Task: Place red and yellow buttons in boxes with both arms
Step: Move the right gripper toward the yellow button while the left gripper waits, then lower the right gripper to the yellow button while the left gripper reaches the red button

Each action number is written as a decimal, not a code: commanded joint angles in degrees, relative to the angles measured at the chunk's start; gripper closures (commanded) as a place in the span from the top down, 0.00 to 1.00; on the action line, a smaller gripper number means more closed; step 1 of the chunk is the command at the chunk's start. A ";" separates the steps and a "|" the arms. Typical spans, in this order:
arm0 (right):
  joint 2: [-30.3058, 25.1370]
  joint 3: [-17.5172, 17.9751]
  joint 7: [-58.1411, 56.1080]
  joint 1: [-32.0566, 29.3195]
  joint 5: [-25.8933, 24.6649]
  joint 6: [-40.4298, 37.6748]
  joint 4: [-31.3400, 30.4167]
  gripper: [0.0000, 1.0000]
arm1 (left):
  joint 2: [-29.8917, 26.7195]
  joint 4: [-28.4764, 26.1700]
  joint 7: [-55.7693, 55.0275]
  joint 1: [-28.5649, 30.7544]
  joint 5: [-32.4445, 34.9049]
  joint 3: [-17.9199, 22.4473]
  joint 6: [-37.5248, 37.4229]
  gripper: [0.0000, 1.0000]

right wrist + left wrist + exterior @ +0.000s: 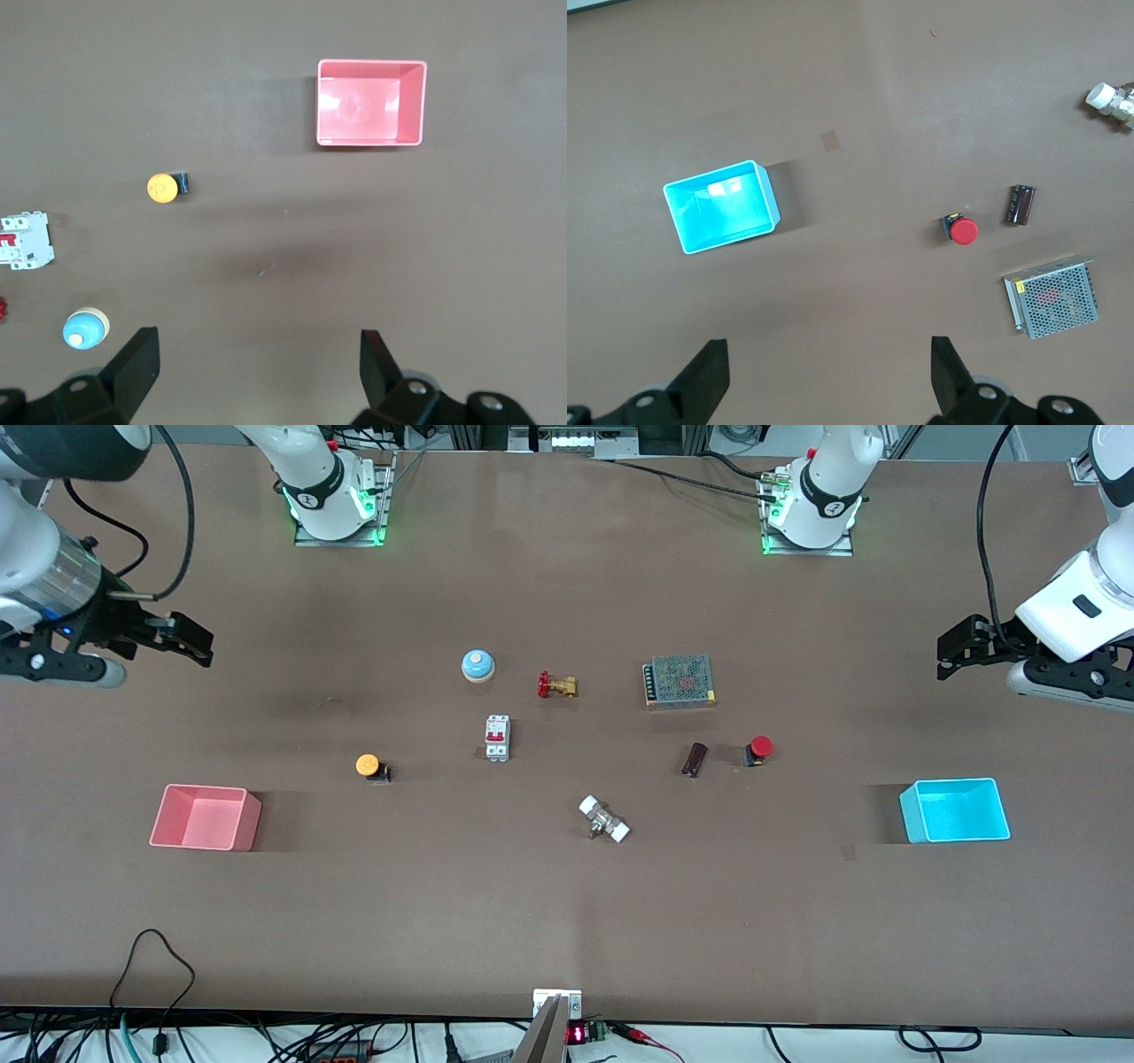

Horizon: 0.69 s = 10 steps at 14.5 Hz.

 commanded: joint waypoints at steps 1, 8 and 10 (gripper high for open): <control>3.57 -0.42 -0.66 0.82 0.79 0.19 0.77 1.00 | -0.83 -0.74 0.75 0.33 -0.37 -0.41 0.52 1.00; 7.36 1.94 0.65 1.34 0.87 19.77 -12.21 1.00 | 1.53 -0.57 0.75 0.06 -0.28 -0.32 0.60 1.00; 7.97 2.82 3.54 1.34 0.87 24.35 -15.22 1.00 | 3.20 0.84 0.75 -0.11 -0.28 -0.41 0.08 1.00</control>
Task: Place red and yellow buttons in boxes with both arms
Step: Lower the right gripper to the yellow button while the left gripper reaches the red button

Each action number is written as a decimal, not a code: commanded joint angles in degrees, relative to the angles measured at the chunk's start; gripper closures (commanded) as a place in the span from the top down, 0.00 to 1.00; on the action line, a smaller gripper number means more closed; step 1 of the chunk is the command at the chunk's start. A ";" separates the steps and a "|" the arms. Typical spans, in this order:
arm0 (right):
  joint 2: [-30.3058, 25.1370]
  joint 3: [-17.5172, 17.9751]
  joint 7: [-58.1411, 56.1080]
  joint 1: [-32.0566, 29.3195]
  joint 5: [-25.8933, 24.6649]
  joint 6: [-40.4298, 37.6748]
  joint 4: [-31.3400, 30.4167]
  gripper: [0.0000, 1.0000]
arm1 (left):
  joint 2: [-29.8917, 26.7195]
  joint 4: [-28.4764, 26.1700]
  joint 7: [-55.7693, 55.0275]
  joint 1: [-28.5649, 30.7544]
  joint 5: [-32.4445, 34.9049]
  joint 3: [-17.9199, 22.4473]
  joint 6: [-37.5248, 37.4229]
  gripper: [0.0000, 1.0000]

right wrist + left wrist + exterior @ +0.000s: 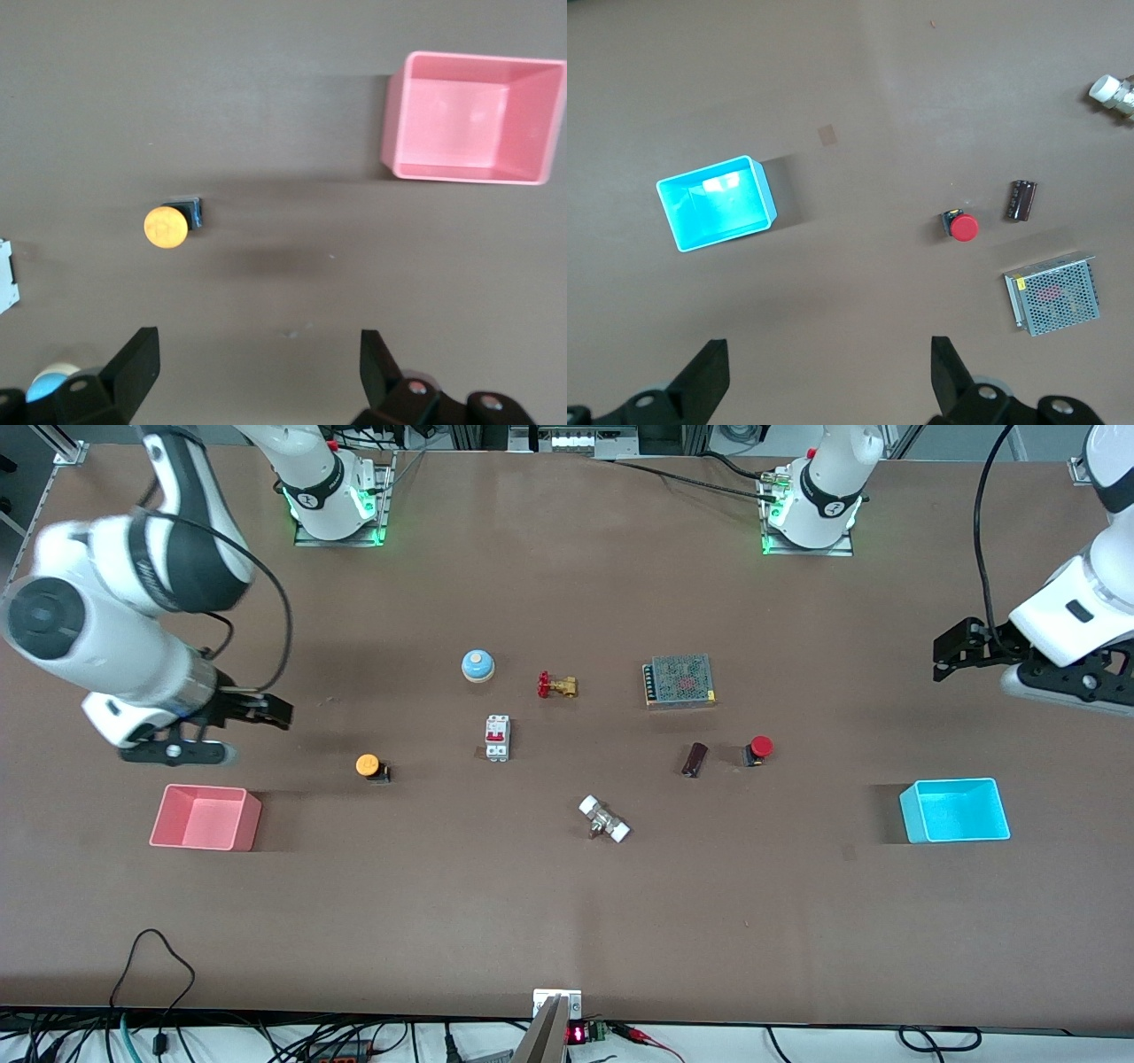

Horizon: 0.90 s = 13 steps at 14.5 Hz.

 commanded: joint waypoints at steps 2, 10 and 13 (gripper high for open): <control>0.53 2.35 3.70 0.27 0.69 6.39 -4.47 1.00 | 5.43 1.16 0.92 -0.44 0.41 -0.27 -0.11 1.00; 5.28 4.21 3.79 0.45 0.69 21.33 -11.59 1.00 | 22.14 0.54 -7.75 -3.60 -0.11 -0.44 9.70 1.00; 7.91 4.56 3.70 0.54 0.60 24.58 -11.51 1.00 | 24.96 0.02 -13.03 -6.76 -0.28 -0.44 12.37 1.00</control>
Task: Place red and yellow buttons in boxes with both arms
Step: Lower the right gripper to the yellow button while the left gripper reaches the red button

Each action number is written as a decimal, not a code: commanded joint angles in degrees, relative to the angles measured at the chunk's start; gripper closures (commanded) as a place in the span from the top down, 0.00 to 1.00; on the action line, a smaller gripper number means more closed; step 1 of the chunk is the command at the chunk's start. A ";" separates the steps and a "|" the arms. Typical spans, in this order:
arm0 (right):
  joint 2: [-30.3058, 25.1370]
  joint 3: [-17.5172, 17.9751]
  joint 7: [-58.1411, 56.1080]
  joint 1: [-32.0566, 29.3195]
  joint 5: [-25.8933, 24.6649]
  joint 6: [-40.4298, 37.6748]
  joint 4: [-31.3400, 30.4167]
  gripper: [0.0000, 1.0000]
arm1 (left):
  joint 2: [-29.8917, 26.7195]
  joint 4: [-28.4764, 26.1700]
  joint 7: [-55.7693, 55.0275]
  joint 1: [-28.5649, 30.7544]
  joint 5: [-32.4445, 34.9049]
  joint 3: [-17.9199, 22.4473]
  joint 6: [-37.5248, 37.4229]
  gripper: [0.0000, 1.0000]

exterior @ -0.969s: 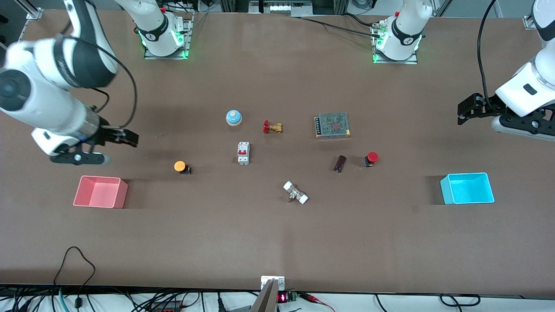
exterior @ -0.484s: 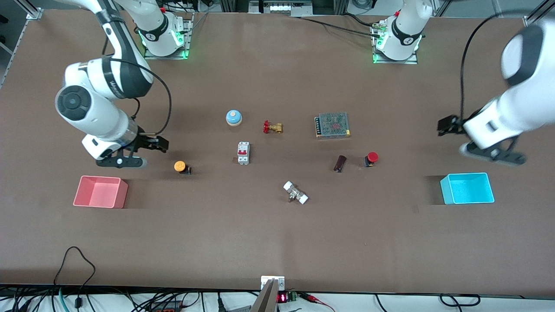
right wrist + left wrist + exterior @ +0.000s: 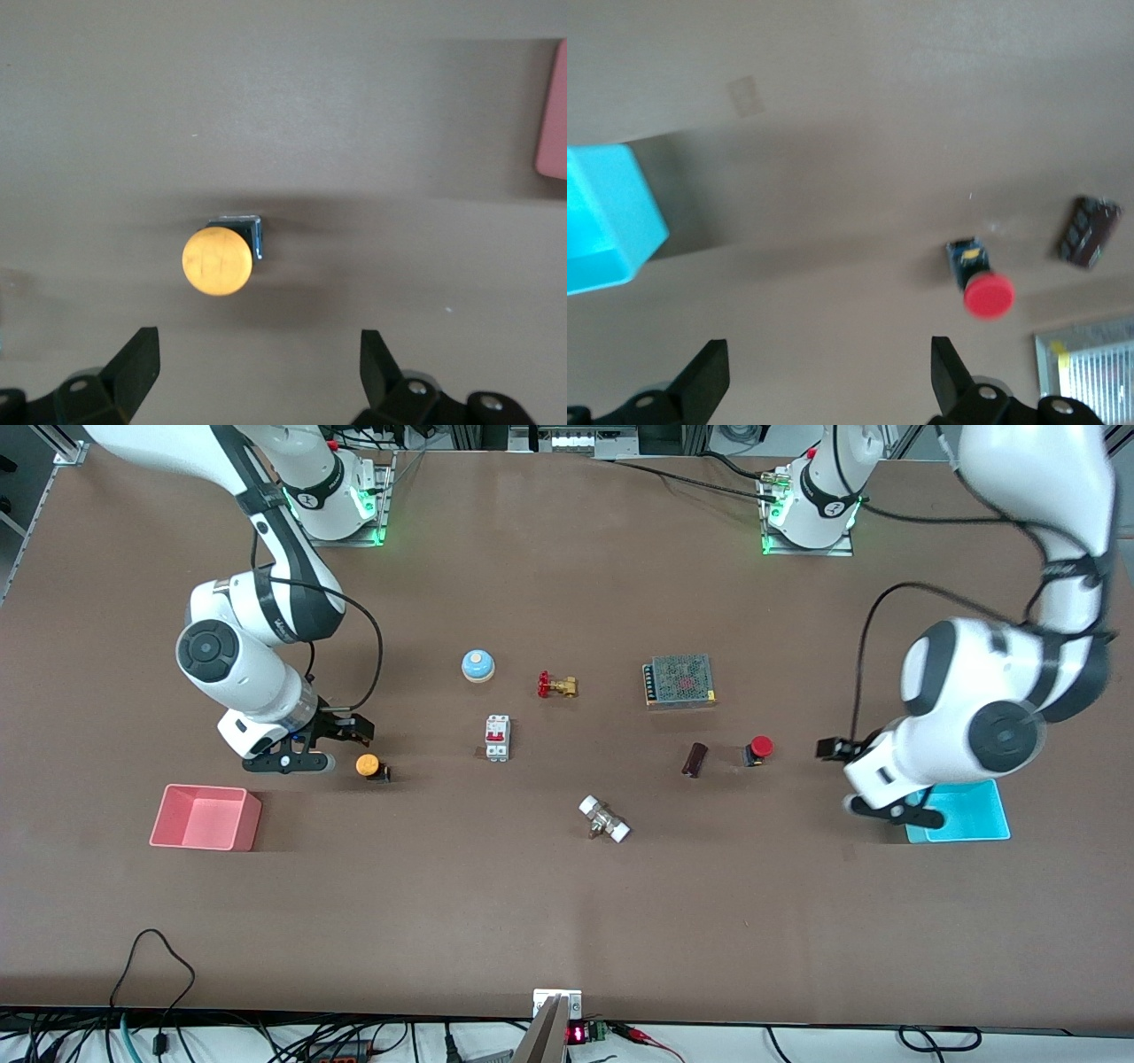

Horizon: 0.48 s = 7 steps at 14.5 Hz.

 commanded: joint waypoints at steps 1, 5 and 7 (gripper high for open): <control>1.94 0.66 0.34 0.01 0.57 2.93 -0.12 1.00 | 1.09 -0.83 -6.56 -3.05 -0.24 0.22 0.96 1.00; 4.66 0.66 0.43 0.62 0.57 6.35 0.32 1.00 | 0.39 -8.91 -9.22 -3.23 -2.34 -0.66 12.10 1.00; 5.72 0.66 0.43 0.62 0.57 7.93 0.41 1.00 | 0.30 -10.24 -11.49 -3.41 -2.53 -2.06 13.78 1.00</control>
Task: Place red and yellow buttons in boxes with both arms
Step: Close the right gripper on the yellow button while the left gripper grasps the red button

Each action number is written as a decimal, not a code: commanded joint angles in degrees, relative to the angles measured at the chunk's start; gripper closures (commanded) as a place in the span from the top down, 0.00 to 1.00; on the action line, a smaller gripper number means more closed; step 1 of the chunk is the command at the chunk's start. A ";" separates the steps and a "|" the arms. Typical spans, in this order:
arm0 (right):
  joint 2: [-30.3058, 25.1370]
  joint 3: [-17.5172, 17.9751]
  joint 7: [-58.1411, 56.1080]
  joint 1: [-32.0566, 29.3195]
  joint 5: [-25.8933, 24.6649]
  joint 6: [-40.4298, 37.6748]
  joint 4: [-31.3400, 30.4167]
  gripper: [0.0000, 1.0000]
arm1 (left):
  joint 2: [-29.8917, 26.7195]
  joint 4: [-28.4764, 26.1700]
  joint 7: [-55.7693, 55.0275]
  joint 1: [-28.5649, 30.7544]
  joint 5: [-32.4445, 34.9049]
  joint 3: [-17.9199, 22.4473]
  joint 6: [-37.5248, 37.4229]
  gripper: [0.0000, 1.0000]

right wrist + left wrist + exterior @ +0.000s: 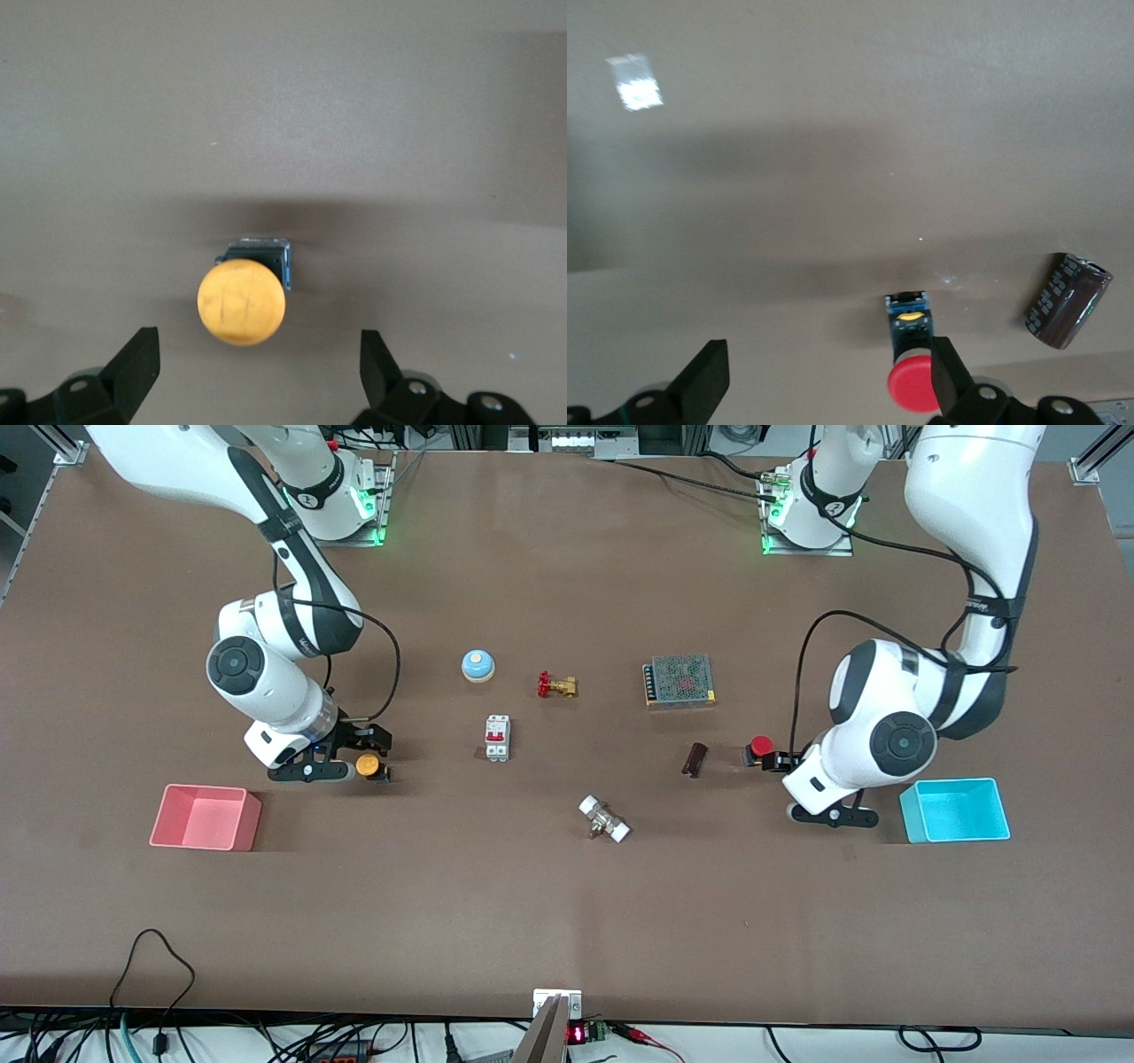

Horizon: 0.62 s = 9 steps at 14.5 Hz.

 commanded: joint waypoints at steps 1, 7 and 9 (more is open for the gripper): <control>1.50 0.20 0.42 0.07 0.57 1.94 0.43 1.00 | -1.87 -4.05 -3.80 -0.06 -0.81 -1.70 3.50 1.00; 3.08 0.20 -0.80 0.15 -0.31 2.65 0.51 1.00 | -2.66 -14.59 -6.45 -1.11 -0.81 -2.67 18.00 1.00; 3.26 0.20 -2.47 0.07 -0.49 2.91 0.86 1.00 | -2.66 -16.53 -9.69 -2.69 -0.81 -2.67 20.91 1.00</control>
